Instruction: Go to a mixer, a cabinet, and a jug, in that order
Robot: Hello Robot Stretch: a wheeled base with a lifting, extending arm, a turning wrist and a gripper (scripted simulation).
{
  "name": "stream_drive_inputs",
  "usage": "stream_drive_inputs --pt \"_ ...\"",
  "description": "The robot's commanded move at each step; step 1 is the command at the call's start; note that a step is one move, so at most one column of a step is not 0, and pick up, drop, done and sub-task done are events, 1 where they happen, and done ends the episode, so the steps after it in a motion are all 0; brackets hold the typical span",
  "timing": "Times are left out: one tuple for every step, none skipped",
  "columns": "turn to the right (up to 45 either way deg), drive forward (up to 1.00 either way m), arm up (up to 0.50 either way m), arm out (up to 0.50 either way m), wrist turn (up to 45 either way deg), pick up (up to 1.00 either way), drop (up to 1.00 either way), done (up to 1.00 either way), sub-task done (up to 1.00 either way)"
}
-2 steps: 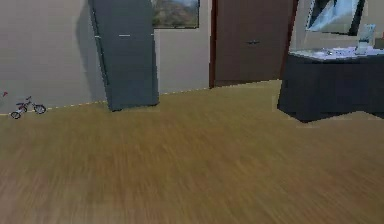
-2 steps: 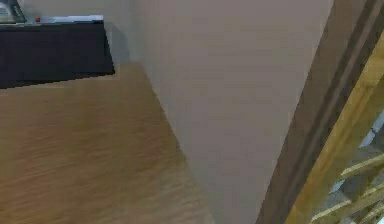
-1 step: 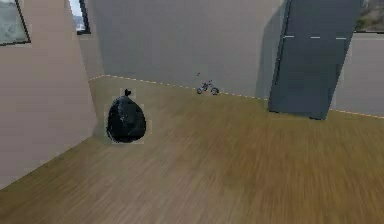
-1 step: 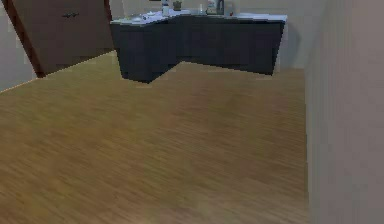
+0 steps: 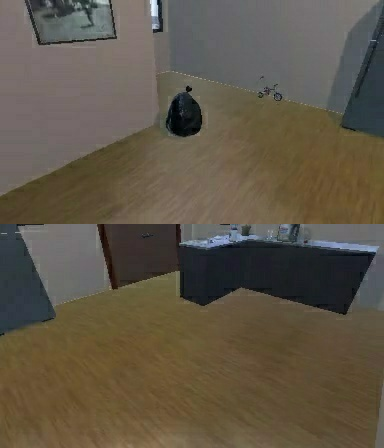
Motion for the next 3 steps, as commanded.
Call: stream_drive_inputs --pt "0.0 0.15 0.00 0.00 0.0 0.00 0.00 0.00 0.00" --pt "45.0 0.00 0.00 0.00 0.0 0.00 0.00 0.00 0.00" --pt "27.0 0.00 0.00 0.00 0.0 0.00 0.00 0.00 0.00"
